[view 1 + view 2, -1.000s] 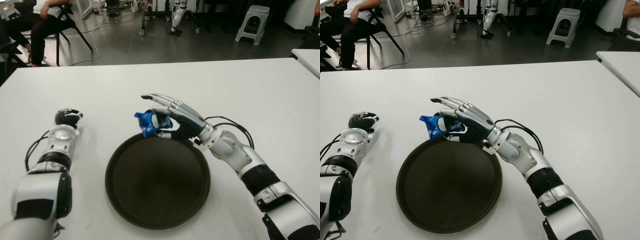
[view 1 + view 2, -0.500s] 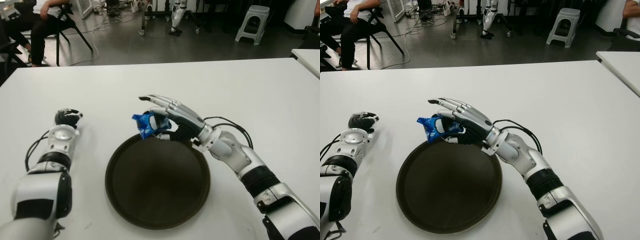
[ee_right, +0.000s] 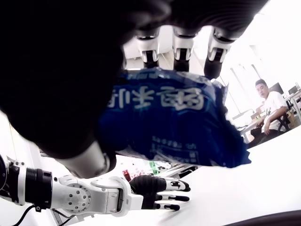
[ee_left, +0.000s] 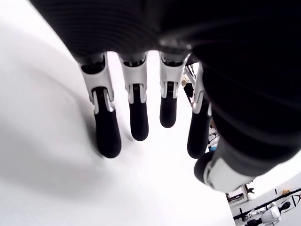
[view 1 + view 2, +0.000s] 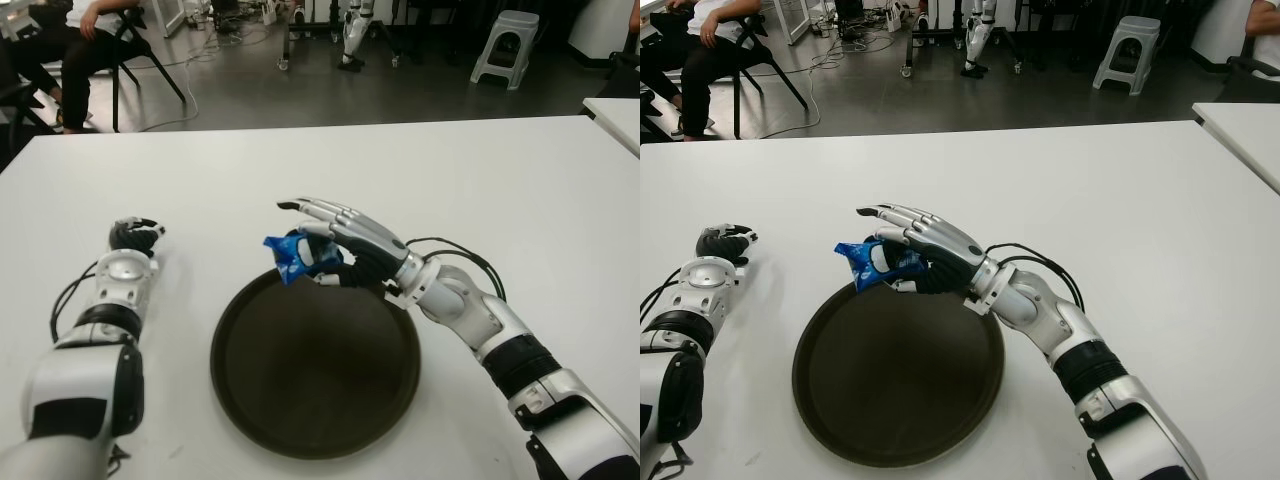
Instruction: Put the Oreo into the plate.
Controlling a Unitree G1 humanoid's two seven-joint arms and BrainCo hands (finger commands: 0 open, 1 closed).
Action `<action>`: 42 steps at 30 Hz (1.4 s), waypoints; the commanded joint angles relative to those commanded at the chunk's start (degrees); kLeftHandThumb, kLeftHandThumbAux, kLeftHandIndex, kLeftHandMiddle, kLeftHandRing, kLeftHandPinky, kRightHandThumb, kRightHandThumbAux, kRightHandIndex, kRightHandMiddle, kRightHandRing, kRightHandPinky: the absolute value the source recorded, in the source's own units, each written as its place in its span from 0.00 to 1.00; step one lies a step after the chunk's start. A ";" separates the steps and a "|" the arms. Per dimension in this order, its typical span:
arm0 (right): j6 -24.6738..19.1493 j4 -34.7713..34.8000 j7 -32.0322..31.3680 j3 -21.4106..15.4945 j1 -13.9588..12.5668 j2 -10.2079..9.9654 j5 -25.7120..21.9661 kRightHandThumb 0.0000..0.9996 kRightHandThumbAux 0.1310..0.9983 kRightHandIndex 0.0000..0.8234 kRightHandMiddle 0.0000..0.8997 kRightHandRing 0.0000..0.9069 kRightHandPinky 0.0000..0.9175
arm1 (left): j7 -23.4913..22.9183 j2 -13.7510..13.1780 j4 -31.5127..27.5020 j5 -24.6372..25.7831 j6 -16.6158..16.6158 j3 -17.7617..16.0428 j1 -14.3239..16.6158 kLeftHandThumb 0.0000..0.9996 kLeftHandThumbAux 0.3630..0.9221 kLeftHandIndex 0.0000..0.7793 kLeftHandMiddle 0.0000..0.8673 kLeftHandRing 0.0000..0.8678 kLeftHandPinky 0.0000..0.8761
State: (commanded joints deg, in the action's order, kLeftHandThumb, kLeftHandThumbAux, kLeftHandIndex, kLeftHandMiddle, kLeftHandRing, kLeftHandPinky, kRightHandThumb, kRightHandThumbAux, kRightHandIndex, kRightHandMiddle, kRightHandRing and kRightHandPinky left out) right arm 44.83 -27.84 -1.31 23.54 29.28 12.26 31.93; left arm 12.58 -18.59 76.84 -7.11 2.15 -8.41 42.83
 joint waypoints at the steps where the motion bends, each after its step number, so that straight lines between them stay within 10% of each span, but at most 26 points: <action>1: -0.01 -0.04 0.06 0.00 0.03 0.01 0.08 0.72 0.66 0.52 0.01 0.00 0.00 | 0.00 0.00 0.00 -0.04 -0.03 0.03 0.01 0.68 0.64 0.51 0.20 0.23 0.29; 25: -0.48 -1.09 2.86 -0.29 0.09 -0.52 1.53 0.70 0.67 0.50 0.00 0.00 0.00 | 0.53 -0.29 0.01 -1.10 -0.44 1.33 -0.03 0.68 0.64 0.51 0.20 0.24 0.28; 34: -1.03 -2.29 1.60 0.19 0.76 -0.33 0.92 0.47 0.40 0.05 0.00 0.00 0.00 | -0.09 -0.23 -0.01 -0.70 -0.23 1.02 -0.05 0.68 0.64 0.51 0.20 0.23 0.27; 42: -1.64 -2.59 0.57 0.14 1.05 -0.50 0.52 0.39 0.35 0.00 0.00 0.00 0.00 | -0.16 -0.36 0.03 -0.91 -0.33 1.07 -0.07 0.68 0.64 0.51 0.20 0.22 0.26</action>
State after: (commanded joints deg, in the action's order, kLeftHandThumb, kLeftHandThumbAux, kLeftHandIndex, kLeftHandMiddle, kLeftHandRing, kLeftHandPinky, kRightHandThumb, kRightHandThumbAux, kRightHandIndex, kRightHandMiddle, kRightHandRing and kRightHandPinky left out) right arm 43.19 -30.43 -0.74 23.69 30.33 11.76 32.45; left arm 12.41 -18.96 76.88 -8.02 1.83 -7.34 42.76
